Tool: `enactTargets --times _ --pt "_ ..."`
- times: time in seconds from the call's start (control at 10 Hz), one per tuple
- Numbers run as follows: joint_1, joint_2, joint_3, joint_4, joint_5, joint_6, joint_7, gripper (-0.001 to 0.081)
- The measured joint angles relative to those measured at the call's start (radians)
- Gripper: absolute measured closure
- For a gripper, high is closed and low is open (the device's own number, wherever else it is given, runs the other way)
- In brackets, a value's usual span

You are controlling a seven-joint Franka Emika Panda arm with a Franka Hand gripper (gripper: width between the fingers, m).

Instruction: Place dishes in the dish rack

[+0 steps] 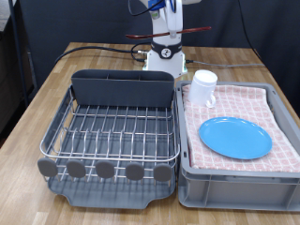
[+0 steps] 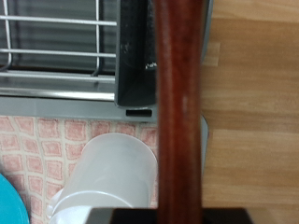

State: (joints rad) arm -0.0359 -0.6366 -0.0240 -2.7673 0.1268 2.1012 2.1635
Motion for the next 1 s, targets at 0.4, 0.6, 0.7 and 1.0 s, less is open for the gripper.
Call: enactTargets --times 0.4,0.6,0.7,1.0 --pt "0.021 0.075 -0.15 -0.002 0.137 0.01 -0.209 0.0722" --pt "0.022 0.1 -0.221 -0.002 0.193 0.014 -0.308 0.0722" --pt "0.025 0.11 -0.262 -0.002 0.229 0.014 -0.369 0.0722" --pt "0.025 0.146 -0.355 -0.001 0.266 -0.029 -0.448 0.0722"
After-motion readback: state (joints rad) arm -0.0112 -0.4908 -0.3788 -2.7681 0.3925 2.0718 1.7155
